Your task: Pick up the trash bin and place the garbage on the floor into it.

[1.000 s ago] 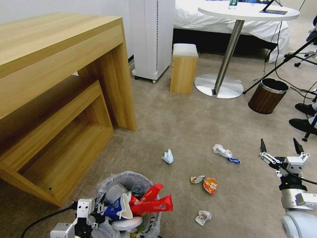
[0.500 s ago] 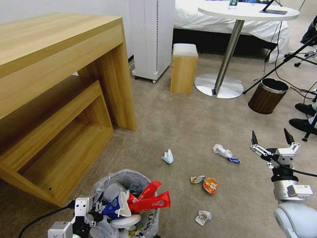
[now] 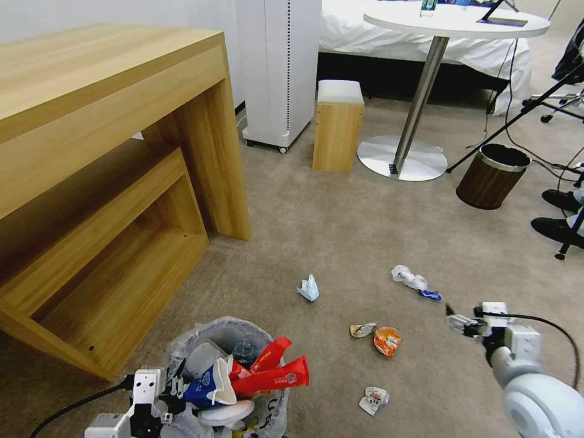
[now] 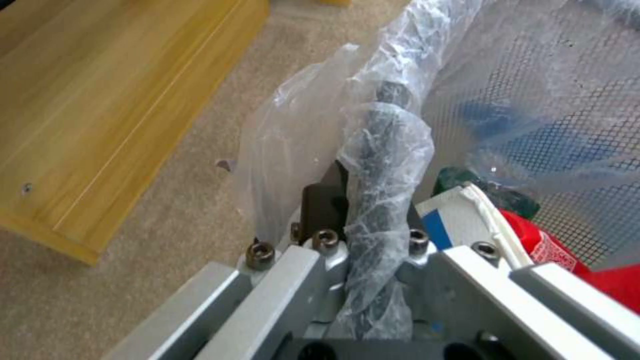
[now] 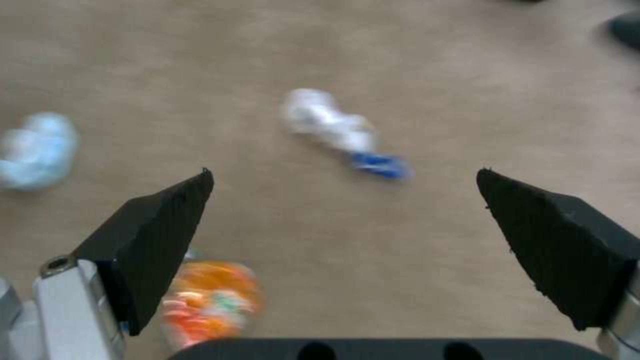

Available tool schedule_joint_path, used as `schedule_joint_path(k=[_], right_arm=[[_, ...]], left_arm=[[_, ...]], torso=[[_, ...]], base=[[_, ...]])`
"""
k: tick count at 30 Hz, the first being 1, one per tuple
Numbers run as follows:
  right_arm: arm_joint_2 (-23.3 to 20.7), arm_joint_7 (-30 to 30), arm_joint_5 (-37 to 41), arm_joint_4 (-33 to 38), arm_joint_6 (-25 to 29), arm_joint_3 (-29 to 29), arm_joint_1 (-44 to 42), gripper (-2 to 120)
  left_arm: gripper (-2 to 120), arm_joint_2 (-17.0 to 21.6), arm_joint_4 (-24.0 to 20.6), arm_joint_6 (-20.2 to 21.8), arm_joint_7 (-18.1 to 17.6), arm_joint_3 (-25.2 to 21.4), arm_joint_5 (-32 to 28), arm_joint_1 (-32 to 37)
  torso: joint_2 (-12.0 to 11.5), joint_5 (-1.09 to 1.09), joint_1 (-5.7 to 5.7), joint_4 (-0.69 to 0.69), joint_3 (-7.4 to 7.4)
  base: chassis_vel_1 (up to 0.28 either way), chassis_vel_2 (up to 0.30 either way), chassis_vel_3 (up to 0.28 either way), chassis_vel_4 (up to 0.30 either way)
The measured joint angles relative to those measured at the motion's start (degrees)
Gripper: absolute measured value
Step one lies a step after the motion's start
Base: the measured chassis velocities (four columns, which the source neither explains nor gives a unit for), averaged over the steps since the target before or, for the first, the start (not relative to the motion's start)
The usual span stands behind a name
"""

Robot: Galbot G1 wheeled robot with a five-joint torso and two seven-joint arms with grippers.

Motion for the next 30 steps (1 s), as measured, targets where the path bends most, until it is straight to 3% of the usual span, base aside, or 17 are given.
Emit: schedule_joint_path(k=[2, 7, 12, 18, 22, 26, 30], right_arm=[[-0.7, -7.0, -2.3, -4.0, 0.7, -3.6, 5.1, 100], [-1.6, -11.6, -3.5, -7.6, -0.8, -8.3, 9.4, 100], [-0.2, -6.4, 1.9, -9.3, -5.1, -16.6, 13.0, 100], [1.1, -6.4, 5.9, -10.3, -5.8, -21.7, 14.4, 100], [3.0, 3.5, 9.6, -10.3, -9.5, -27.1, 15.0, 100], [3.0, 9.2, 10.8, -9.9, -11.1, -28.8, 13.9, 100], [2.8, 10.5, 10.8, -10.1, -11.0, -28.8, 13.3, 100]], left_arm=[[0, 0.0, 0.4, -0.1, -0.1, -0.1, -0.1, 0.0], [0, -0.2, 0.8, -0.1, -0.2, 0.0, 0.0, -0.1], [0, -1.2, 2.0, -0.1, -0.3, 0.6, 1.0, -0.2], [0, -1.3, 2.4, -0.1, -0.4, 0.5, 1.1, -0.2], [0, -1.4, 2.9, -0.1, -0.9, 0.3, 1.2, -0.1], [0, -1.6, 3.3, -0.1, -1.0, 0.7, 1.6, -0.2], [0, -1.7, 3.5, -0.1, -1.0, 1.1, 2.1, -0.3]], torso=[[0.0, 0.0, 0.0, 0.01, 0.0], [0.0, -0.01, 0.0, 0.0, 0.0], [0.0, 0.0, 0.0, 0.01, 0.0], [0.0, -0.02, 0.0, 0.0, 0.01], [0.0, -0.01, 0.0, 0.0, 0.0], [0.0, -0.01, 0.0, 0.0, 0.0], [0.0, -0.02, 0.0, 0.0, 0.0]], base=[[0.0, 0.0, 0.0, 0.0], [0.0, 0.0, 0.0, 0.0], [0.0, 0.0, 0.0, 0.0], [0.0, 0.0, 0.0, 0.0], [0.0, 0.0, 0.0, 0.0], [0.0, 0.0, 0.0, 0.0], [0.0, 0.0, 0.0, 0.0]])
